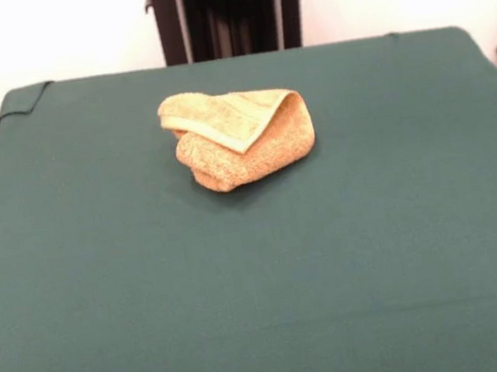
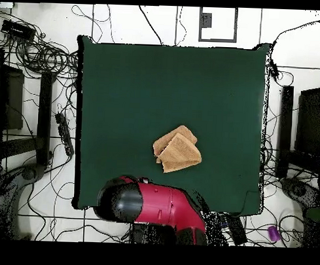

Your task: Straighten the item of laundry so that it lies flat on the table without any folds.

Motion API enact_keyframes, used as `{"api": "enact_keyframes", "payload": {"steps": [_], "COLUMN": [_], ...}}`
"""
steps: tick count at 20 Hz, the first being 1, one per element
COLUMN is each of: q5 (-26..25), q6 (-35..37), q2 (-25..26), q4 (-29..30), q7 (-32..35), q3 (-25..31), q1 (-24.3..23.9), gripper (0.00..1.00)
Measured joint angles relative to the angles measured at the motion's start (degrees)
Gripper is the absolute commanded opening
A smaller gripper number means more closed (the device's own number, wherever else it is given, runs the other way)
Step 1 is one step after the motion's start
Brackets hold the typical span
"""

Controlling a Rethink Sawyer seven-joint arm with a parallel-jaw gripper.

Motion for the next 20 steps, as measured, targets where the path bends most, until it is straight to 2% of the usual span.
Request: {"api": "enact_keyframes", "payload": {"steps": [2, 6, 20], "q5": [-1.7, -2.9, -4.4], "q6": [2.7, 2.4, -3.9], "q2": [2.2, 5.0, 18.8], "q4": [-2.2, -4.1, -8.2], "q7": [0.0, 0.0, 0.0], "q3": [-1.0, -1.5, -2.7], "q1": [-0.2, -0.7, -0.9], "gripper": [1.0, 1.0, 1.0]}}
